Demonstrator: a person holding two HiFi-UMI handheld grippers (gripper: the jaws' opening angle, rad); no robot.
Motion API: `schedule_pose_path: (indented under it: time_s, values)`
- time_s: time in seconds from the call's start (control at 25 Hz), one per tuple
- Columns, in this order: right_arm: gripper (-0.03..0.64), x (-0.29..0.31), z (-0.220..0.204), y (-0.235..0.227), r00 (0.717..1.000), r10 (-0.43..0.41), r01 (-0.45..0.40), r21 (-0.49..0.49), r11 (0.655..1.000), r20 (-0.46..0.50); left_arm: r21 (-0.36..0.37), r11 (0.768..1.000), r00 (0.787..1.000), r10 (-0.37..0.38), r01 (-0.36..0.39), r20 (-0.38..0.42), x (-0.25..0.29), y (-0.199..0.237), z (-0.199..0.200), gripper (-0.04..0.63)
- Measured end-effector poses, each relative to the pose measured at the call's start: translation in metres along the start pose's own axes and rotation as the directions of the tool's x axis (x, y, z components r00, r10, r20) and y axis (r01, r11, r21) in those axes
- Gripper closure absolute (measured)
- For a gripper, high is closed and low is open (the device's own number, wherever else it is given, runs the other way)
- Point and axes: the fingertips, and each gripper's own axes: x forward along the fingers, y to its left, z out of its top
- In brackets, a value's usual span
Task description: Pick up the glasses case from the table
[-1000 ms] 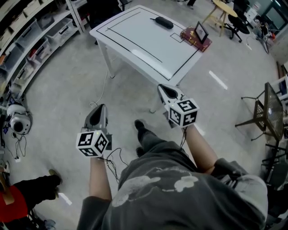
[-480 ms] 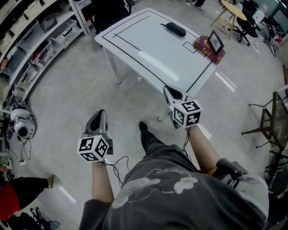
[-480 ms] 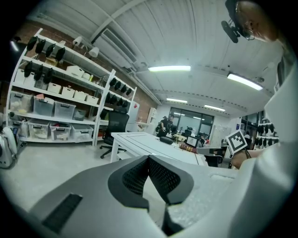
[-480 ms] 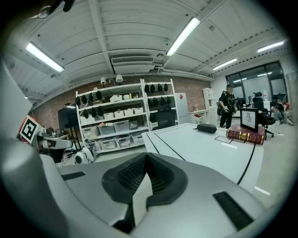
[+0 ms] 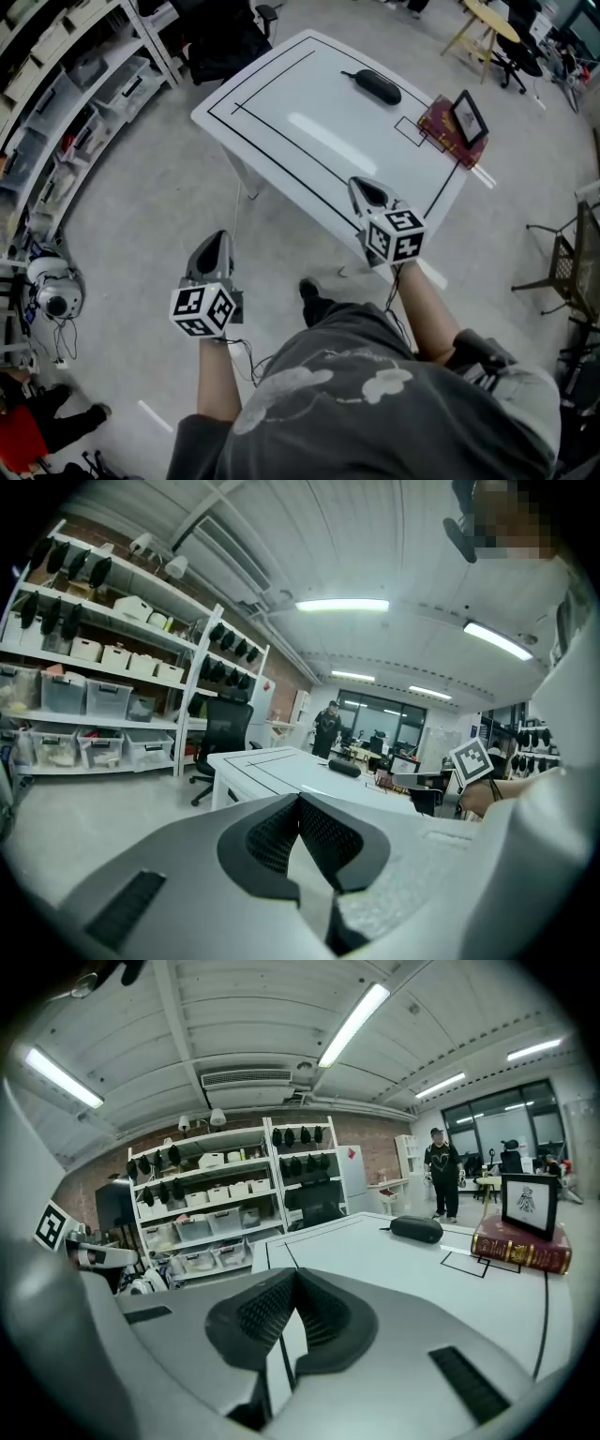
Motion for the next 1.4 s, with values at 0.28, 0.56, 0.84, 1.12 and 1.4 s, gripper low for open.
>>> schedule_pose_path:
  time_s: [0.28,0.56,0.84,1.12,1.4]
  values:
    - [0.617,0.036,0.029,-0.042,0.997,-0.026,0.022,0.056,0.998,0.072,0.057,0.997,0.999,-0.053,0.053,-0.002,0.068,0.0,0.034,0.593]
    - [0.617,0.036,0.034,-0.09,0.99,-0.118,0.111,0.088,0.99,0.079,0.11,0.984,0.99,-0.14,0.141,-0.017,0.123,-0.016,0.058,0.593]
    - [0.617,0.03,0.029,-0.13,0.962,-0.267,0.257,0.138,0.957,0.063,0.134,0.947,0.956,-0.286,0.293,-0.068,0.201,-0.025,0.073,0.594]
    - [0.617,0.025,0.041,-0.166,0.878,-0.477,0.46,0.203,0.864,0.039,0.159,0.838,0.851,-0.501,0.523,-0.158,0.303,-0.047,0.106,0.594]
    - [0.617,0.018,0.056,-0.193,0.768,-0.64,0.613,0.261,0.746,0.024,0.196,0.681,0.706,-0.653,0.706,-0.273,0.384,-0.085,0.129,0.594]
